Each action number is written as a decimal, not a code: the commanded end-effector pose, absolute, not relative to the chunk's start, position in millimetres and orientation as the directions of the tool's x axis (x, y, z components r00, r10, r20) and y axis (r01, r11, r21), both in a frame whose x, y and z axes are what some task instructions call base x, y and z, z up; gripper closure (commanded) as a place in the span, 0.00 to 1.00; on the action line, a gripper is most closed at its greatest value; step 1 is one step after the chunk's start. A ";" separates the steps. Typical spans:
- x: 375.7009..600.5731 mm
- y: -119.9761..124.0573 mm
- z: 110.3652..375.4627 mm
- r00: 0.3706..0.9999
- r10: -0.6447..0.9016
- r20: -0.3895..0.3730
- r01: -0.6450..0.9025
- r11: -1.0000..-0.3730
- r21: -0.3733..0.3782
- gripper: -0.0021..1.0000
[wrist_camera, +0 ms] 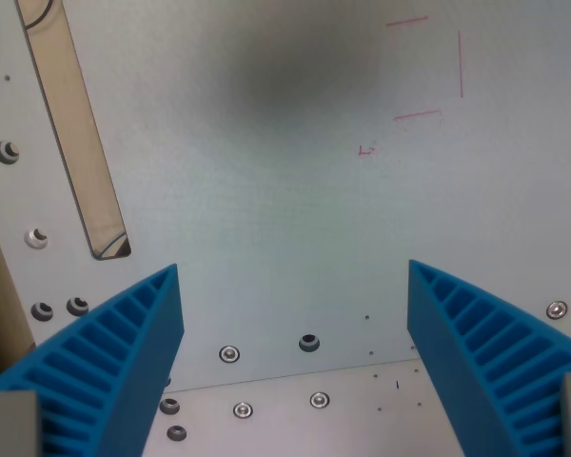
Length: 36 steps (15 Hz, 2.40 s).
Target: Rotate around gripper positive z
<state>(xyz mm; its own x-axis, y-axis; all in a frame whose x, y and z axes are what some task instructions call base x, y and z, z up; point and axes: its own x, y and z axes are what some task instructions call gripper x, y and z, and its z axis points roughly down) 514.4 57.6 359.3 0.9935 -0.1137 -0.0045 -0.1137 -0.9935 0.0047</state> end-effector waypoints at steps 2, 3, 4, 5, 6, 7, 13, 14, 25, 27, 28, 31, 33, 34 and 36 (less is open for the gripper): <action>514.1 57.6 361.4 0.991 -0.137 0.000 -0.137 -0.990 0.004 0.00; 514.1 57.6 361.4 0.989 -0.149 0.000 -0.149 -0.989 0.004 0.00; 514.1 57.6 361.4 0.987 -0.161 0.000 -0.161 -0.987 0.004 0.00; 514.1 57.6 361.4 0.985 -0.172 0.000 -0.172 -0.985 0.004 0.00; 514.1 57.6 361.4 0.983 -0.184 0.000 -0.184 -0.983 0.004 0.00; 514.1 57.6 361.4 0.981 -0.195 0.000 -0.195 -0.981 0.004 0.00; 514.1 57.6 361.4 0.965 -0.263 0.000 -0.263 -0.965 0.004 0.00; 514.1 57.6 361.4 0.962 -0.274 0.000 -0.274 -0.962 0.004 0.00; 514.1 57.6 361.4 0.919 -0.395 0.001 -0.395 -0.919 0.004 0.00; 514.1 57.6 361.4 0.909 -0.417 0.001 -0.417 -0.909 0.004 0.00; 514.1 57.6 361.4 0.904 -0.427 0.001 -0.427 -0.904 0.004 0.00; 514.1 57.6 361.4 0.889 -0.458 0.001 -0.458 -0.889 0.004 0.00; 514.1 57.6 361.4 0.878 -0.479 0.001 -0.479 -0.878 0.004 0.00; 514.1 57.6 361.4 0.872 -0.489 0.001 -0.489 -0.872 0.004 0.00; 514.1 57.6 361.4 0.860 -0.509 0.001 -0.509 -0.860 0.004 0.00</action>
<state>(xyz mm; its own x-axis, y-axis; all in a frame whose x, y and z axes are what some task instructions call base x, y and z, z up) 514.4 57.6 359.3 0.9202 -0.3914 -0.0030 -0.3914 -0.9202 0.0058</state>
